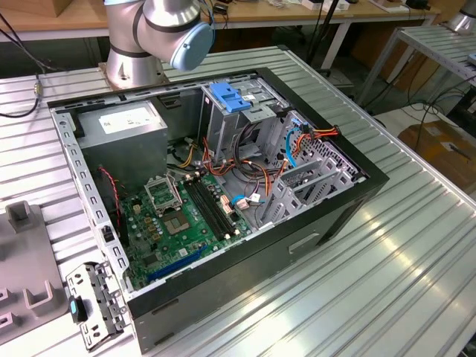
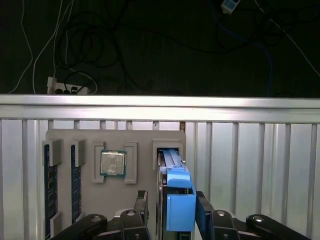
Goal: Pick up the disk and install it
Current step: 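Pick up the disk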
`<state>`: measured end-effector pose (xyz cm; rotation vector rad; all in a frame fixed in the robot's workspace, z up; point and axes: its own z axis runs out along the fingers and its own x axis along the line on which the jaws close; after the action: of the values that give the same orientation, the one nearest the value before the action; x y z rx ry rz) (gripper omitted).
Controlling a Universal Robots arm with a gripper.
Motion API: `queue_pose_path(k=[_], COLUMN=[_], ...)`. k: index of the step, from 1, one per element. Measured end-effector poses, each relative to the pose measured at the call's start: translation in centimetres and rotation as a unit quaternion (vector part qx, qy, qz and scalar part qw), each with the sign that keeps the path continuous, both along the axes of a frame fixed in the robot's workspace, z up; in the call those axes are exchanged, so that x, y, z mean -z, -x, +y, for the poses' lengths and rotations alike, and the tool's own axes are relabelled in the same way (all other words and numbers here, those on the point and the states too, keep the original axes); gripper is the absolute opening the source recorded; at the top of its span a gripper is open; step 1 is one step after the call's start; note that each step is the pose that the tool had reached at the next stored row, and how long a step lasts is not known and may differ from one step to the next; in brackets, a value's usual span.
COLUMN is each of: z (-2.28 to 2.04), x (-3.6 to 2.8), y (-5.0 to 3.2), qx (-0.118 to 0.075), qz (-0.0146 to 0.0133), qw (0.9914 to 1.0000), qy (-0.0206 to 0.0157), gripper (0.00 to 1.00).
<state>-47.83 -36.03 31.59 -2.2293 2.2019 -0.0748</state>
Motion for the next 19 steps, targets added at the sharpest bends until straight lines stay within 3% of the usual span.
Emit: queue_pose_path(k=[6, 9, 10, 19], z=[0.02, 0.02, 0.02, 0.02], x=[1.24, 1.54, 1.56, 1.99], y=[0.19, 0.19, 0.19, 0.19], qx=[0.000, 0.000, 0.000, 0.000], qz=[0.0020, 0.0072, 0.0078, 0.0078], qw=[1.00000, 0.99997, 0.99997, 0.99997], qy=[0.0000, 0.0001, 0.0001, -0.0015], gripper=[0.50, 0.50, 0.50, 0.50])
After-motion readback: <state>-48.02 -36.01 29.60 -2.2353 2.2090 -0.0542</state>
